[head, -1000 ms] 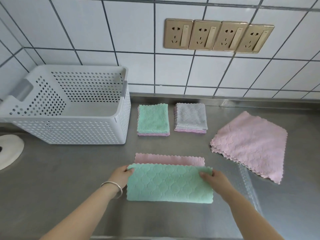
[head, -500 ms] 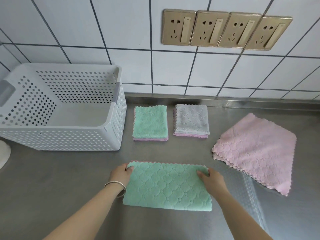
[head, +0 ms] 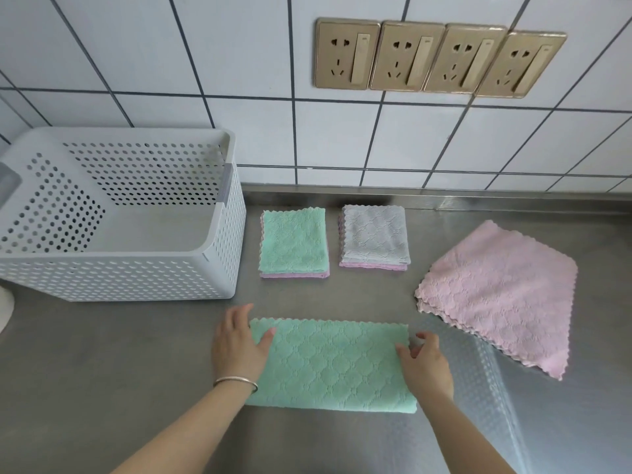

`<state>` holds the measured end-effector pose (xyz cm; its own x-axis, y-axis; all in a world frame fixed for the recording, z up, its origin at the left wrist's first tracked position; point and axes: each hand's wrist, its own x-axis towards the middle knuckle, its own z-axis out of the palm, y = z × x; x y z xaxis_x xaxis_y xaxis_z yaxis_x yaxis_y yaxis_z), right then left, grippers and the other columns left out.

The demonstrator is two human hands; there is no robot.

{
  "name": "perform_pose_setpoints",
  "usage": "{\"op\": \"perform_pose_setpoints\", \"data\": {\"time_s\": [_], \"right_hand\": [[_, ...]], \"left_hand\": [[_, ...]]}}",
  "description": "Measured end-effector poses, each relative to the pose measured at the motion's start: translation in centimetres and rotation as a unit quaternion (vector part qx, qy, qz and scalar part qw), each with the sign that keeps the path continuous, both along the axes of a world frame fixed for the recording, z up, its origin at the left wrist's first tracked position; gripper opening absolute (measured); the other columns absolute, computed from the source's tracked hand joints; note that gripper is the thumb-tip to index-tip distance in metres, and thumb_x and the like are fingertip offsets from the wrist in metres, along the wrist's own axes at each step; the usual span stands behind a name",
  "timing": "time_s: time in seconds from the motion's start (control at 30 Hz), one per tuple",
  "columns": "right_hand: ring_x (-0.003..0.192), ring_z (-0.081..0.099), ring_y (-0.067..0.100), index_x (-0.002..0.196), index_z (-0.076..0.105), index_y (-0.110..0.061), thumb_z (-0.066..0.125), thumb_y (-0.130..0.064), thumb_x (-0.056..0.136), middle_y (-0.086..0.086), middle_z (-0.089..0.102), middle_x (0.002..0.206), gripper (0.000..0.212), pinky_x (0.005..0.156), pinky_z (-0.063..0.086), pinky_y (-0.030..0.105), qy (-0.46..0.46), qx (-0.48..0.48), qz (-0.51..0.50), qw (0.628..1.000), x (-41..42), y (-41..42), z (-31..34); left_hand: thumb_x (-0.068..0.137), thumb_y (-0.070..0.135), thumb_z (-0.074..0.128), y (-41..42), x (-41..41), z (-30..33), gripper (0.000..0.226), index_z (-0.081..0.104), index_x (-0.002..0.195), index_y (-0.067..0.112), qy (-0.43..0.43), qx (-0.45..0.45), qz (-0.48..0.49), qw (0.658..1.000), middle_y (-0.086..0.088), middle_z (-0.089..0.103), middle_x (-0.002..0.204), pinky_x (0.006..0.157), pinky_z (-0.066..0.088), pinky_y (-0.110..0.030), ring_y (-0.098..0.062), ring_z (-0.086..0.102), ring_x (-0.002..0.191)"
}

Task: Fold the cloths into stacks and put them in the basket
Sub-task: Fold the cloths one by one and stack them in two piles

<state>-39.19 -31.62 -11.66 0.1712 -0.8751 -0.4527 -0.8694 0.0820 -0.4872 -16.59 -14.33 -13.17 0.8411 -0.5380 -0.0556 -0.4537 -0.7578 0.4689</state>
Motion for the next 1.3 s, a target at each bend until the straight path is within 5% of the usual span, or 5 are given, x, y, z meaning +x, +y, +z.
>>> {"op": "perform_pose_setpoints", "data": {"time_s": [0.1,0.2,0.73,1.07,1.3], "right_hand": [[0.099,0.053,0.021,0.13,0.038,-0.013,0.057,-0.033,0.087,0.006,0.055,0.12,0.051,0.08,0.046,0.036,0.009,0.008,-0.002,1.0,-1.3,1.2,0.1],[0.101,0.053,0.018,0.129,0.039,-0.012,0.057,-0.032,0.085,0.003,0.053,0.122,0.051,0.082,0.047,0.035,0.018,0.024,0.005,1.0,-1.8,2.9,0.3],[0.087,0.055,0.019,0.12,0.055,-0.016,0.054,-0.026,0.086,0.002,0.061,0.098,0.036,0.07,0.044,0.026,0.086,0.097,-0.005,0.992,-2.7,5.0,0.6],[0.079,0.054,0.018,0.082,0.051,-0.022,0.053,-0.02,0.081,0.0,0.057,0.089,0.003,0.061,0.041,0.026,0.06,0.034,0.011,0.998,-2.5,5.6,1.1],[0.064,0.044,0.023,0.063,0.025,-0.031,0.058,-0.011,0.076,-0.01,0.039,0.063,0.041,0.058,0.032,0.03,-0.053,-0.144,0.069,0.986,0.8,7.7,2.8]], "left_hand": [[0.073,0.057,0.039,-0.5,-2.4,0.3,0.06,0.045,0.126,0.029,-0.032,0.089,-0.193,0.977,-0.005,0.055,0.131,0.096,0.044,-0.046,-0.03,0.053,0.119],[0.07,0.066,0.006,-1.3,-5.1,0.3,0.079,0.011,0.144,0.04,0.021,0.192,-0.327,0.925,0.01,0.001,0.157,0.114,0.001,-0.055,-0.022,-0.003,0.146],[0.078,0.073,0.037,-2.7,-7.2,0.4,0.088,-0.02,0.139,0.045,0.037,0.336,-0.382,0.86,0.011,-0.044,0.138,0.102,-0.002,-0.074,-0.029,-0.032,0.138],[0.076,0.062,0.05,-3.4,-6.9,1.6,0.085,0.0,0.143,0.044,0.077,0.305,-0.366,0.876,0.009,-0.019,0.155,0.106,0.003,-0.069,-0.027,-0.019,0.143],[0.087,0.021,0.058,-5.5,-7.6,5.6,0.017,0.066,0.097,0.031,0.318,-0.085,-0.196,0.924,0.015,0.066,0.101,0.084,0.043,-0.008,-0.005,0.06,0.097]]}}
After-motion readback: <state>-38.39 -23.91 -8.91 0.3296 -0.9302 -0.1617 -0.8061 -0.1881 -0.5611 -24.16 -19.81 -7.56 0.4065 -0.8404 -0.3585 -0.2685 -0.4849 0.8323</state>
